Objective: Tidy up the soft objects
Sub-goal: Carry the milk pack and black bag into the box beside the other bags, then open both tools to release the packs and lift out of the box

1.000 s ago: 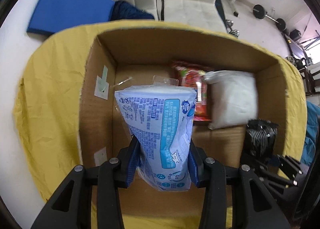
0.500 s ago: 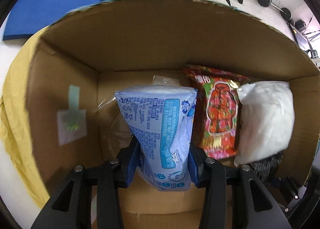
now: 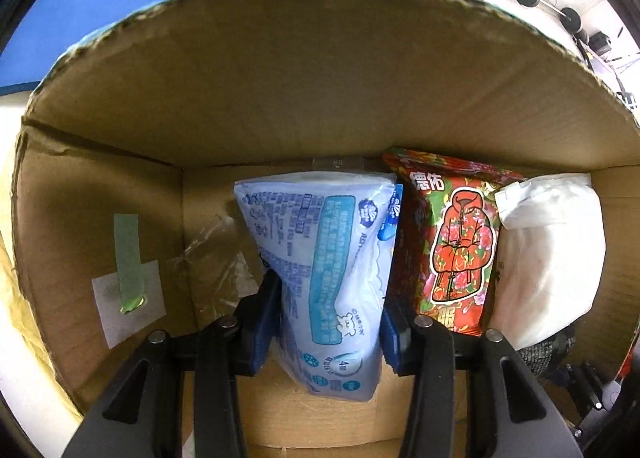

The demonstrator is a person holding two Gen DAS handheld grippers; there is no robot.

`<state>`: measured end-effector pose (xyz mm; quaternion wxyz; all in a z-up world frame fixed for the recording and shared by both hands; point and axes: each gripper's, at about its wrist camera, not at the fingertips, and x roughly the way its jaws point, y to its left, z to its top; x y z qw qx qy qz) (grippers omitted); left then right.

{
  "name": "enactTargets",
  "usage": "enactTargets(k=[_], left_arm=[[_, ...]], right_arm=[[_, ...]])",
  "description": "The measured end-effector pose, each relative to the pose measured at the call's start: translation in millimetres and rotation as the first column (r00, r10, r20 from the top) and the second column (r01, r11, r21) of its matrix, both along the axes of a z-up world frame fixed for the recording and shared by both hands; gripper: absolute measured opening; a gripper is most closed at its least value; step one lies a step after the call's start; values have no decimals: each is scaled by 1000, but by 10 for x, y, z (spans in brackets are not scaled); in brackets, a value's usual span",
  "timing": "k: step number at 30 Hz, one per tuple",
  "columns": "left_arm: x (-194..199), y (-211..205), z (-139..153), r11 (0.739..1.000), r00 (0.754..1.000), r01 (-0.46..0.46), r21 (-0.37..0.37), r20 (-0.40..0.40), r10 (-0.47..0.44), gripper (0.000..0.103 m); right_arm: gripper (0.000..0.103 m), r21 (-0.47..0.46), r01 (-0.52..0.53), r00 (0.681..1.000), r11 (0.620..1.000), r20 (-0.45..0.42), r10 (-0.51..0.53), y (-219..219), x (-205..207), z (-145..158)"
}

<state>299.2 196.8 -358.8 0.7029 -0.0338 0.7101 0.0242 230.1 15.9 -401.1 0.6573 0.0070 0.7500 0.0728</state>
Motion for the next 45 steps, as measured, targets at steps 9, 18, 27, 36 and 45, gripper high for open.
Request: enactTargets(k=[9, 18, 27, 36, 45], left_arm=[[-3, 259, 12, 999, 999, -47, 7, -18, 47, 46], [-200, 368, 412, 995, 994, -99, -21, 52, 100, 78], [-609, 230, 917, 996, 985, -90, 6, 148, 88, 100], [-1092, 36, 1467, 995, 956, -96, 15, 281, 88, 101], [-1425, -400, 1775, 998, 937, -65, 24, 346, 53, 101]], right_arm=[[55, -9, -1, 1000, 1000, -9, 1, -19, 103, 15], [74, 8, -19, 998, 1000, 64, 19, 62, 121, 440], [102, 24, -40, 985, 999, 171, 35, 55, 163, 994], [103, 52, -61, 966, 997, 255, 46, -149, -194, 1450], [103, 108, -73, 940, 992, 340, 32, -499, -584, 1953]])
